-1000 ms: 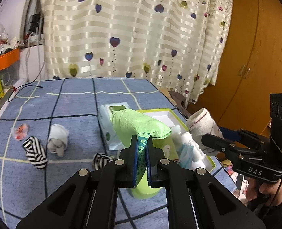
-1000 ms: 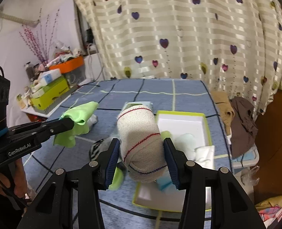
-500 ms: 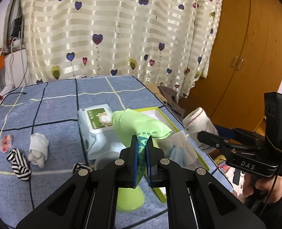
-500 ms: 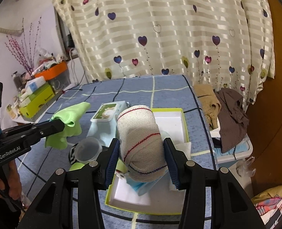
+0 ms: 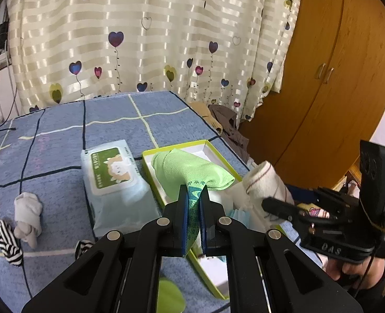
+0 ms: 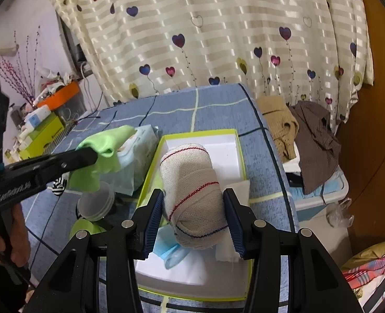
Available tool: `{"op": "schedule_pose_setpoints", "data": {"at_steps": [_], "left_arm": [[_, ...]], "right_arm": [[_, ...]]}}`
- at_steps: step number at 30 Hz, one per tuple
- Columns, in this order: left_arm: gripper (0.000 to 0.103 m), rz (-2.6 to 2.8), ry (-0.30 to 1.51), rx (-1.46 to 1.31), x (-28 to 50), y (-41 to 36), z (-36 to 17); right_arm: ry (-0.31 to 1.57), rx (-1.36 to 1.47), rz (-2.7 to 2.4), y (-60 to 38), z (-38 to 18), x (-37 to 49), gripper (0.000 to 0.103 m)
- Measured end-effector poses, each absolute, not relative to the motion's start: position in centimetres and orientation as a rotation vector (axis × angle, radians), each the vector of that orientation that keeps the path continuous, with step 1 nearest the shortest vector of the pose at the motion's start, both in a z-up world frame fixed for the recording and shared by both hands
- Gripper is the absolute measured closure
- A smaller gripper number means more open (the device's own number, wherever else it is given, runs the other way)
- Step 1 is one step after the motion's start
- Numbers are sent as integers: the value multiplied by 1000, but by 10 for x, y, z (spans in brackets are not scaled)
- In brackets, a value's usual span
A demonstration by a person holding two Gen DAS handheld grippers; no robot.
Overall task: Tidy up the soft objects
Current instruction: 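Carry the green cloth and beige sock over the white box with both tools, then lower both items into the box and open both tools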
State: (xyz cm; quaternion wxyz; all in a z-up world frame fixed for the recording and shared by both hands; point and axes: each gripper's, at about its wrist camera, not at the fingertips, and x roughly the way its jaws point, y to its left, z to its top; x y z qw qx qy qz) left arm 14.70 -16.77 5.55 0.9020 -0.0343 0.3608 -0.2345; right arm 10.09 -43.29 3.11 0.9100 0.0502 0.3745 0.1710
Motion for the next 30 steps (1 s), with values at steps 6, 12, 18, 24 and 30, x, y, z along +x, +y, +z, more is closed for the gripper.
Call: {"op": "schedule_pose_setpoints", "data": {"at_steps": [6, 12, 18, 24, 30], "left_arm": [[96, -492, 771, -60, 167, -182, 50], [96, -487, 813, -60, 191, -193, 41], [96, -459, 872, -70, 216, -197, 29], [96, -437, 920, -71, 238, -204, 22], [96, -442, 954, -72, 256, -215, 15]], "right_arm": [[786, 128, 336, -442, 22, 117, 57], [790, 121, 330, -443, 19, 149, 57], [836, 103, 327, -439, 3, 187, 57], [863, 92, 337, -436, -9, 216, 57], [887, 82, 357, -431, -19, 234, 56]]}}
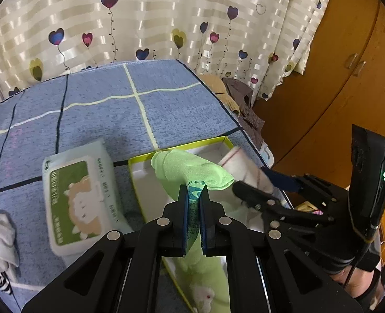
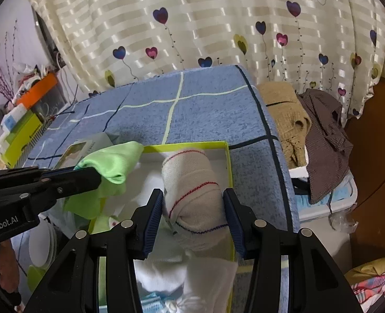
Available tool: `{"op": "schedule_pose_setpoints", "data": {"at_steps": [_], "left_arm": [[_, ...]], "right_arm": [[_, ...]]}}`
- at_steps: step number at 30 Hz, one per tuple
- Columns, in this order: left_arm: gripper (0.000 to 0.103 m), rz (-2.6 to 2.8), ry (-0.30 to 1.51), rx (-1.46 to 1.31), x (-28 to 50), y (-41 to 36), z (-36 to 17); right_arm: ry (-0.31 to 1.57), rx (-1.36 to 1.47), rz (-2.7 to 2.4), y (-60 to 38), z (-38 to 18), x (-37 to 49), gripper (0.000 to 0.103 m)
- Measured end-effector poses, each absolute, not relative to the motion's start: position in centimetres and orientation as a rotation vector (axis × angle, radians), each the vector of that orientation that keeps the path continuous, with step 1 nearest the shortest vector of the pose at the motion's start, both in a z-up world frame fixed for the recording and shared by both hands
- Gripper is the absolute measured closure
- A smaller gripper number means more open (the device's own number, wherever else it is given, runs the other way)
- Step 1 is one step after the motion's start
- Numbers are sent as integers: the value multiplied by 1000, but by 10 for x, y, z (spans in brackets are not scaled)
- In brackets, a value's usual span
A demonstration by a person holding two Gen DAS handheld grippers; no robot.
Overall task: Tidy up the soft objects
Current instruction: 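Lower both items into the box and open both tools, then withdraw both tools from the box toward the remaining socks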
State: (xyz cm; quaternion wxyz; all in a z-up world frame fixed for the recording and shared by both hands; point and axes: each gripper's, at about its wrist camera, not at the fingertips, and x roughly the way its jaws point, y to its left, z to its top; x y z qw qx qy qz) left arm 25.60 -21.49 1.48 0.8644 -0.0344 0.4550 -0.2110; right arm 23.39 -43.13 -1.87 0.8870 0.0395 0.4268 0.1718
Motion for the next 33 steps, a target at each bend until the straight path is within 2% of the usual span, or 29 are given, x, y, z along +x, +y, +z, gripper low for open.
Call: {"op": "schedule_pose_setpoints", "data": {"at_steps": [8, 15, 17, 33], "left_arm": [[95, -473, 1001, -98, 267, -222, 4], [75, -506, 998, -90, 261, -224, 7], [73, -512, 1000, -100, 258, -222, 9], [73, -549, 839, -194, 176, -174, 63]], "right_arm": [[882, 70, 374, -431, -18, 231, 53], [848, 80, 360, -438, -1, 214, 52], [844, 79, 356, -439, 2, 207, 52], [749, 54, 352, -421, 52, 127, 52]]}}
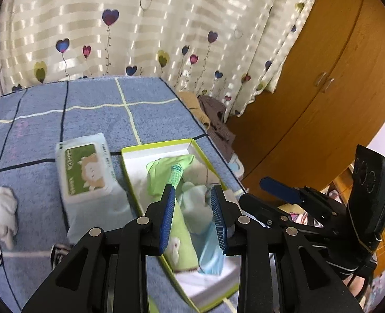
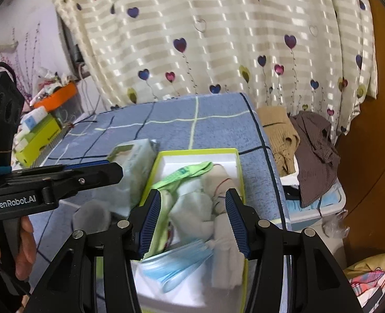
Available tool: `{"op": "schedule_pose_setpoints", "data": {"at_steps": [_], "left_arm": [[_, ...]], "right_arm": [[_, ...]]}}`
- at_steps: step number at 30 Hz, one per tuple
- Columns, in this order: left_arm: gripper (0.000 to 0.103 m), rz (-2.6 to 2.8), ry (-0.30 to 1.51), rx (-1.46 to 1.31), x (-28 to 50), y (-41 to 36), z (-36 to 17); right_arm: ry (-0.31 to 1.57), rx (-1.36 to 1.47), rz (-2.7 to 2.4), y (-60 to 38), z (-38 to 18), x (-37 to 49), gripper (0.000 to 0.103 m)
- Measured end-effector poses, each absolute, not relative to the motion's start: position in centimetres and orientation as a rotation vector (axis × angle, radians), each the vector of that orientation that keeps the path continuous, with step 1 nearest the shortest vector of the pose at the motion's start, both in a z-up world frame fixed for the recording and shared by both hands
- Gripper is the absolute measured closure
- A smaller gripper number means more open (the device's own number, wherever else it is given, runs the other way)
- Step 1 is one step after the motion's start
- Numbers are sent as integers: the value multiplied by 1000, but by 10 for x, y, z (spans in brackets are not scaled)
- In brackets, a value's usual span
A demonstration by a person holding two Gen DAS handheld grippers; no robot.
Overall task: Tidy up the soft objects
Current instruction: 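Withdraw both tools from the box toward the remaining socks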
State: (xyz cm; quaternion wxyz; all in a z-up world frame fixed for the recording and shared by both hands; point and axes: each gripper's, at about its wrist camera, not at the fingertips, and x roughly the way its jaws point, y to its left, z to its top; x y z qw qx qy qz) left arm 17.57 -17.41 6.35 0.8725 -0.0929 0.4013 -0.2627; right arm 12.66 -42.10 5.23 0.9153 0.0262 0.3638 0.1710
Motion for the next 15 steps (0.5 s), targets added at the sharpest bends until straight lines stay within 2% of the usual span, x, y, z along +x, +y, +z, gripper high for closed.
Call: {"op": "schedule_pose_setpoints", "data": {"at_steps": [15], "left_arm": [[73, -461, 760, -208, 98, -121, 73]], "right_arm": [[718, 26, 409, -375, 73, 66, 52]]}}
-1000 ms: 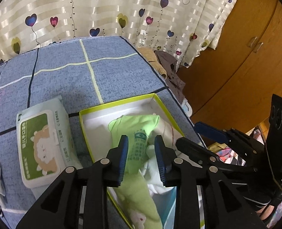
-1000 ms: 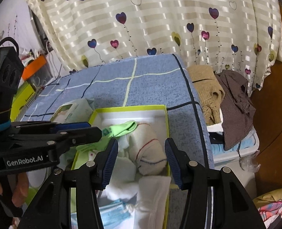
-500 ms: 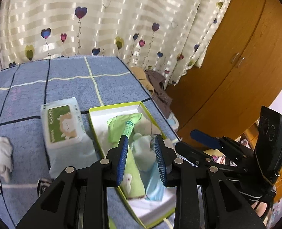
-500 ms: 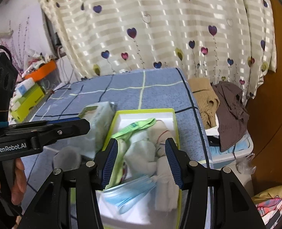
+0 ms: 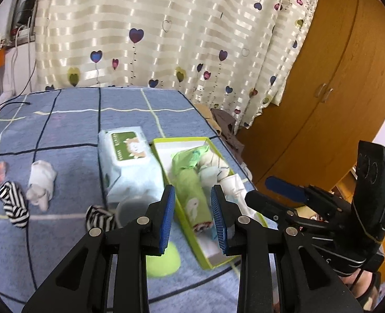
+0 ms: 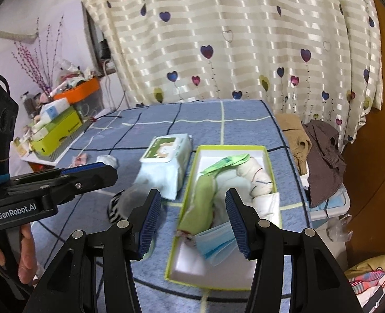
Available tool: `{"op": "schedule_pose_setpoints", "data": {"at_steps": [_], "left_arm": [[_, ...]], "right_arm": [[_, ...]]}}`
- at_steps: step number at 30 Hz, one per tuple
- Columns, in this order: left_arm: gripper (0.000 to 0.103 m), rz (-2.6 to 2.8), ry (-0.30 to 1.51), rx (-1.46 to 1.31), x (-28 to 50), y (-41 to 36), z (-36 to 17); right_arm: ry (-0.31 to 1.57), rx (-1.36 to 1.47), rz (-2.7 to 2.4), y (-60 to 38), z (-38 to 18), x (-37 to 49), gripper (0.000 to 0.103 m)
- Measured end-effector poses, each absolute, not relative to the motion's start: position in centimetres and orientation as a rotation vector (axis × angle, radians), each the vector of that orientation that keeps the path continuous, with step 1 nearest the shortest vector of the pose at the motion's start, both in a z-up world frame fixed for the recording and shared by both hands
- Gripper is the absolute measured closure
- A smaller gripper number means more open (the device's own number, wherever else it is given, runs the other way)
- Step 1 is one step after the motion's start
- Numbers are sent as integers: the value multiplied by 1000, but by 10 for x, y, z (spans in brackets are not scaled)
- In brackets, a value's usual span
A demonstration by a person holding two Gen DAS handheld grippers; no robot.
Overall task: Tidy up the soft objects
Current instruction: 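Withdraw both tools from the box toward the remaining socks, then grasp the black-and-white striped sock with the left tool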
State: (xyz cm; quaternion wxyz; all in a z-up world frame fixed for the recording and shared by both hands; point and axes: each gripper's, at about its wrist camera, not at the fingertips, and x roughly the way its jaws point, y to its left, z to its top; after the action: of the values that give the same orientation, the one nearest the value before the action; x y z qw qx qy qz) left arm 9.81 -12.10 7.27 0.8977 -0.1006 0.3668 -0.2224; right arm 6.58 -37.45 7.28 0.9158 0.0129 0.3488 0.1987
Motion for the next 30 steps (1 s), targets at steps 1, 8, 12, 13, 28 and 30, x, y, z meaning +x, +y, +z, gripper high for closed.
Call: {"op": "schedule_pose_setpoints", "data": {"at_steps": [1, 8, 12, 13, 28, 30], "left_arm": [[73, -453, 763, -211, 95, -118, 72], [73, -423, 768, -215, 81, -102, 65], [73, -419, 773, -225, 77, -96, 62], [73, -421, 772, -227, 77, -94, 62], [73, -407, 773, -251, 72, -75, 55], [73, -396, 774, -252, 71, -70, 54]], "right_arm": [[720, 23, 412, -371, 73, 63, 52], [740, 1, 427, -354, 70, 50, 52], [748, -13, 437, -346, 70, 47, 52], [749, -15, 439, -345, 70, 46, 52], [762, -38, 470, -329, 69, 43, 51], [763, -40, 472, -327, 69, 43, 51]]}}
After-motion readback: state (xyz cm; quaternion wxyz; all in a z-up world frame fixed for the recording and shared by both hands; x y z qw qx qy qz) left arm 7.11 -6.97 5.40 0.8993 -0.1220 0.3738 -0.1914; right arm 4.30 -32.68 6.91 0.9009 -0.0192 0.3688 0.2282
